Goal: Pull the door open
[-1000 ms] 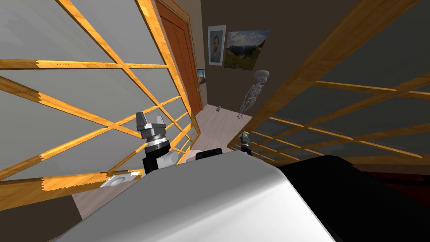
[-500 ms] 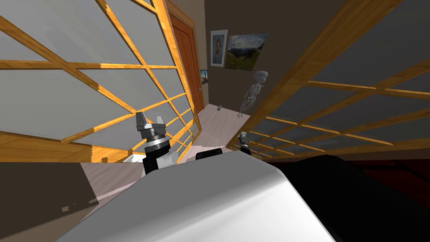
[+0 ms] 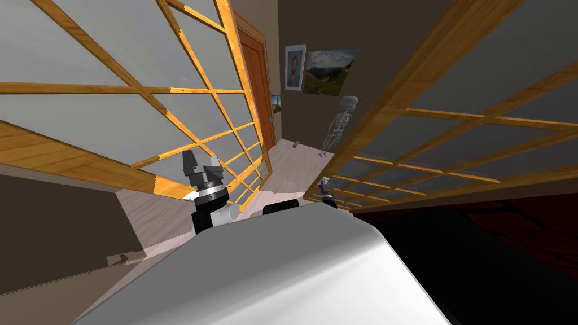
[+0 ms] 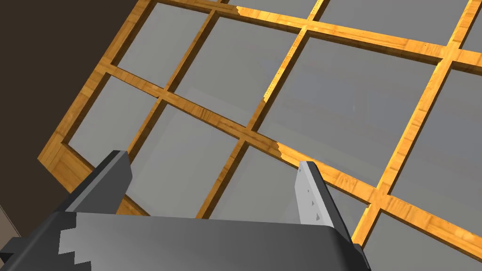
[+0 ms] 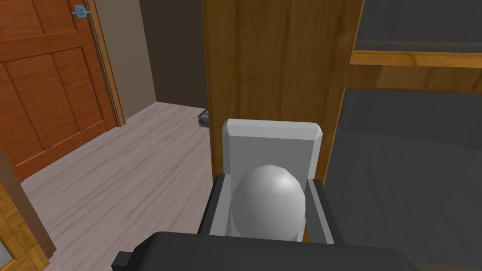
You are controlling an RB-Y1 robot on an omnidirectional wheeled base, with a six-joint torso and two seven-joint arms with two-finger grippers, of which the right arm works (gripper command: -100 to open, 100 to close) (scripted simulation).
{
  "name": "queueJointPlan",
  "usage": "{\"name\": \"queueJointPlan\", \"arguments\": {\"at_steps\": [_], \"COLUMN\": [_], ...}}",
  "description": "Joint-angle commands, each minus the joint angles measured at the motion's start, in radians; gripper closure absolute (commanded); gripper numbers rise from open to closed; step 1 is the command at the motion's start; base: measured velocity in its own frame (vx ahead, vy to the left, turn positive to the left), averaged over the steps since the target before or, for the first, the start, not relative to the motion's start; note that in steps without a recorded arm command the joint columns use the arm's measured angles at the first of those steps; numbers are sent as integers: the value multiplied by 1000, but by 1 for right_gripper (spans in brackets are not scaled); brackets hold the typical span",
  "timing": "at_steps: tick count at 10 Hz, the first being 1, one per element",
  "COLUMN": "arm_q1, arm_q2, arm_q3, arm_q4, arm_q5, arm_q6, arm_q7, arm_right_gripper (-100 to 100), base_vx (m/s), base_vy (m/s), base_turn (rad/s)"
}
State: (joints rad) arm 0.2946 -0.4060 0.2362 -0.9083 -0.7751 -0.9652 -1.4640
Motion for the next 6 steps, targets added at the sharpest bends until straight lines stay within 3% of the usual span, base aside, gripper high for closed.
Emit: {"name": "queueJointPlan", "arguments": {"at_steps": [1, 6], "arm_q1": [9, 35], "arm_q2": [-9, -38], "arm_q3": [20, 90], "arm_q4": [-10, -37], "arm_q5": [13, 58], "arm_q6": [-9, -41], "arm_q7": [-10, -44], "arm_right_gripper": [100, 100], "base_vx": [-223, -220], "base_vy": [-14, -20], "base_turn": [71, 61]}}
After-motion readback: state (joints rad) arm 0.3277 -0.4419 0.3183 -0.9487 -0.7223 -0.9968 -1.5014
